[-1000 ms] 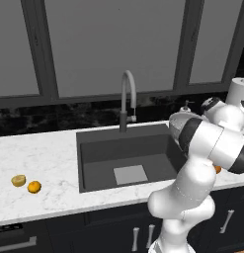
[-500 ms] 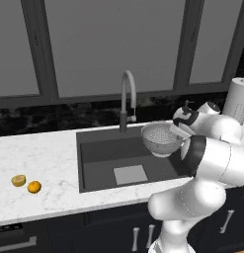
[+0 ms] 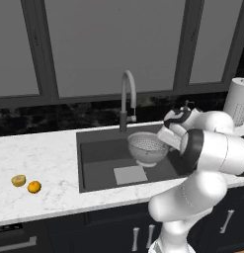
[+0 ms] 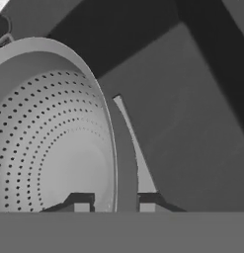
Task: Put the colander in the sink, put the kiwi, tangerine, peach in the colander, and turn on the sink faucet and pour water over the colander.
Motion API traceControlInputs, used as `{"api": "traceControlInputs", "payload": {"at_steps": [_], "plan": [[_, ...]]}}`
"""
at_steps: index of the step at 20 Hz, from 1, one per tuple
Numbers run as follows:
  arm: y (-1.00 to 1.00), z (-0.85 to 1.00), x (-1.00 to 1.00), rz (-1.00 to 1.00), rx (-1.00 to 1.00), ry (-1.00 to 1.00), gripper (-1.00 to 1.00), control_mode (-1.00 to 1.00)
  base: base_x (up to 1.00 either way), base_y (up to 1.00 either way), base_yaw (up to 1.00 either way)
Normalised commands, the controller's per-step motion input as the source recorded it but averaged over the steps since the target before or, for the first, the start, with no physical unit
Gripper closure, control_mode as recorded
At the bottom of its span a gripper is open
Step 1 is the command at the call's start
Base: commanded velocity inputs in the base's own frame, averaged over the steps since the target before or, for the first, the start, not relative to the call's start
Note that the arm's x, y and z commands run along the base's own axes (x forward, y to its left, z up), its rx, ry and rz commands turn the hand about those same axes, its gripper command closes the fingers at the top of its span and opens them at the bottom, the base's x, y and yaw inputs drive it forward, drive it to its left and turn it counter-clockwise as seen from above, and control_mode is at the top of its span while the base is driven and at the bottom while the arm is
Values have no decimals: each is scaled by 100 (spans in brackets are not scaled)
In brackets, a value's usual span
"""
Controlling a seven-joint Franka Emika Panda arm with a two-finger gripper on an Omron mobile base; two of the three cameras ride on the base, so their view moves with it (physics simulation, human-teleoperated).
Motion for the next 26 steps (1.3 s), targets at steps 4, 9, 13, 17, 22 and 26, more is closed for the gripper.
{"api": "traceControlInputs", "payload": {"at_steps": [4, 9, 13, 17, 22, 26], "plan": [[29, -37, 0, 4, 5, 0, 100, -100, 0, 0, 0], [43, -36, 0, 4, 0, 0, 100, -100, 0, 0, 0], [42, -45, 0, 2, 0, -1, 100, -100, 0, 0, 0], [23, -56, 3, 0, 0, -7, 100, -100, 0, 0, 0], [0, -52, 4, 0, -3, -15, 100, -100, 0, 0, 0], [0, -46, 10, 0, -4, -13, 100, -100, 0, 0, 0]]}}
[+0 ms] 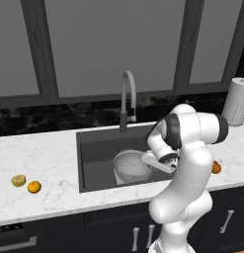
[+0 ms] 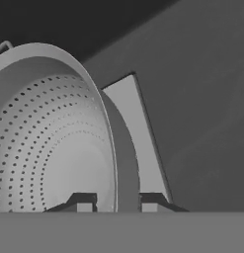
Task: Put the colander in the sink, put the kiwi, tangerine, peach in the colander, and turn on the sink faucet and pour water over the colander.
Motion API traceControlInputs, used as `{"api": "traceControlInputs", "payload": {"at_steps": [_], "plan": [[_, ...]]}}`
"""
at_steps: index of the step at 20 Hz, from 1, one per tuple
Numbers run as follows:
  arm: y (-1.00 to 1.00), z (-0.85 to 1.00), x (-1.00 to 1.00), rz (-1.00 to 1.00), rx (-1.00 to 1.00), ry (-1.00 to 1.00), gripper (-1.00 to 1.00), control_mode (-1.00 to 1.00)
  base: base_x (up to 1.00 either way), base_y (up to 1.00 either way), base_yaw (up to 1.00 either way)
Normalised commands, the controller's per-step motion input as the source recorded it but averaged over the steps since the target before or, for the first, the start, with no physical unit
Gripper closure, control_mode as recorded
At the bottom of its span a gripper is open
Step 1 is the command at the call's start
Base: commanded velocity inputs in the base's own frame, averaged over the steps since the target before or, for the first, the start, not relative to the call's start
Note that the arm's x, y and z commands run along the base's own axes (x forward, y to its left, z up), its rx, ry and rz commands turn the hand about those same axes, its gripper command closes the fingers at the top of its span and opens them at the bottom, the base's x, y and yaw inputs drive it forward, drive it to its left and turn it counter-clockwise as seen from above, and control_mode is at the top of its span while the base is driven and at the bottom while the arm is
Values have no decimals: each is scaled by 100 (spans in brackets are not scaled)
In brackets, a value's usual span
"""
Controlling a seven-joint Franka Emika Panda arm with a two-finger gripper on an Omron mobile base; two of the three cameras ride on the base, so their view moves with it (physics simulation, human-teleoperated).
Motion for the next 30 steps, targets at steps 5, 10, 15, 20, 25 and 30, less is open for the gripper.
{"api": "traceControlInputs", "payload": {"at_steps": [5, 10, 15, 20, 25, 30], "plan": [[0, -39, 5, 0, -1, -3, 100, -100, 0, 0, 0], [0, -25, -6, 0, 0, 0, 100, -100, 0, 0, 0], [2, -3, -22, 0, 0, 0, 100, -100, 0, 0, 0], [10, 0, -17, 0, 0, 0, 100, -100, 0, 0, 0], [12, 12, -1, 0, 0, 6, 100, -100, 0, 0, 0], [6, 21, 0, 5, -6, 23, 100, -100, 0, 0, 0]]}}
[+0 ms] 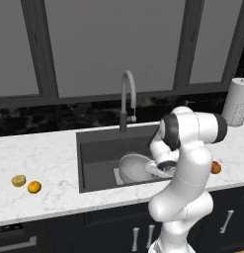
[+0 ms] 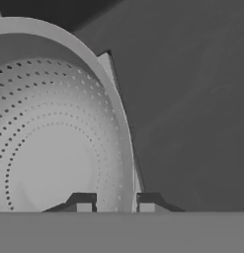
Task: Put the colander in the sink, put the kiwi, tangerine, peach in the colander, and turn on the sink faucet and pour water over the colander.
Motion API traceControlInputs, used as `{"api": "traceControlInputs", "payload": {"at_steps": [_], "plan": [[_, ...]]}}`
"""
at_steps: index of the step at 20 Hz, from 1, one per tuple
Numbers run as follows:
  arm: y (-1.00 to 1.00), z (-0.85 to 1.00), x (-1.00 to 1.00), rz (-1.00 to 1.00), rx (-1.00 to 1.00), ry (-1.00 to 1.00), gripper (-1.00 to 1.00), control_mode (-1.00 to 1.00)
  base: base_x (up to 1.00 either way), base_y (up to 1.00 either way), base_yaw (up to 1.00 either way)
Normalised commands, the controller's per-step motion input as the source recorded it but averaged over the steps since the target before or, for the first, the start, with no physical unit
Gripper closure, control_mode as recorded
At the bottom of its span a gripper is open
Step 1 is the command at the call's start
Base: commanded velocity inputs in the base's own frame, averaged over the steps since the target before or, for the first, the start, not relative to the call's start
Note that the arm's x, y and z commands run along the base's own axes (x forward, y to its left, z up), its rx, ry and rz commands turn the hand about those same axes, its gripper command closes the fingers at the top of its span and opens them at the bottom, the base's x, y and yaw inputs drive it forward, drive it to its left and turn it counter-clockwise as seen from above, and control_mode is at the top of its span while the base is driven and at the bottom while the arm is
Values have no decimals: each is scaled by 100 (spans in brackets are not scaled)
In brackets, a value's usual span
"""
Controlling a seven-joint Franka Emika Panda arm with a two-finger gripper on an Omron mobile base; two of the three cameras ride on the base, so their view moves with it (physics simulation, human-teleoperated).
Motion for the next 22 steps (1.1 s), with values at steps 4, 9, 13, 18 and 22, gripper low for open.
{"api": "traceControlInputs", "payload": {"at_steps": [4, 9, 13, 18, 22], "plan": [[1, 24, 0, 8, -7, 32, 100, -100, 0, 0, 0], [12, 21, 0, 10, -2, 30, 100, -100, 0, 0, 0], [8, 16, 4, 10, -2, 19, 100, -100, 0, 0, 0], [0, 8, 0, 7, -3, 9, -100, -100, 0, 0, 0], [0, 0, 0, 4, -6, 0, -100, -100, 0, 0, 0]]}}
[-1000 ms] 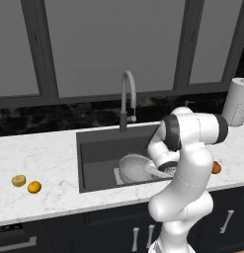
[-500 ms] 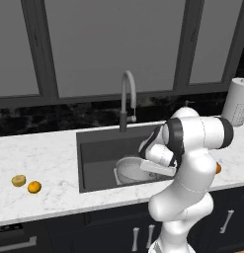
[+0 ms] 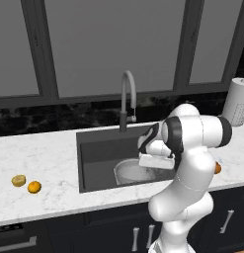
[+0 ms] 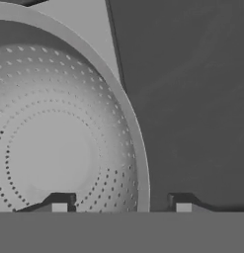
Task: Put the colander in the sink, put the kiwi, tangerine, peach in the colander, and turn on the sink faucet and pour water over the colander.
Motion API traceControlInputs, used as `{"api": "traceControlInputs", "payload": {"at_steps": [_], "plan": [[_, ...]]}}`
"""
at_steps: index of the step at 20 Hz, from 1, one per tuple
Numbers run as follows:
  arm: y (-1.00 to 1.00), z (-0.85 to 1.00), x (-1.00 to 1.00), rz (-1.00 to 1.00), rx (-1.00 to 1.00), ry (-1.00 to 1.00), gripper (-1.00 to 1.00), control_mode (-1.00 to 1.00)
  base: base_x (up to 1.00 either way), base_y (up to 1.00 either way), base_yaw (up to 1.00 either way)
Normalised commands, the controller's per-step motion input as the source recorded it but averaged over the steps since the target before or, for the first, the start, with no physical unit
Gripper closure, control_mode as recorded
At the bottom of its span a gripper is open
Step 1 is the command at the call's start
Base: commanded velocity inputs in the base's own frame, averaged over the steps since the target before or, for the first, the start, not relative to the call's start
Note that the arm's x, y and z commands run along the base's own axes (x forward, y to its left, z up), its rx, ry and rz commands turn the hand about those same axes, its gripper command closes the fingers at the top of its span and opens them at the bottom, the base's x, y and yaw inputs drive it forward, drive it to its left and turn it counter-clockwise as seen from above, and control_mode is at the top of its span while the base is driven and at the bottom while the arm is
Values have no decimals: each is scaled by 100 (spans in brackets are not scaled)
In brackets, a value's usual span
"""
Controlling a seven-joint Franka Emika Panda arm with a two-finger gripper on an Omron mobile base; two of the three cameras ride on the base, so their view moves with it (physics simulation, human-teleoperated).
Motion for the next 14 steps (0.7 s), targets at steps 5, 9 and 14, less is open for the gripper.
{"api": "traceControlInputs", "payload": {"at_steps": [5, 9, 14], "plan": [[0, 3, 0, 2, -2, 0, -100, -100, 0, 0, 0], [-18, 88, 0, 0, 0, -11, -100, -100, 0, 0, 0], [-25, 100, -5, 0, 0, -13, -100, -100, 0, 0, 0]]}}
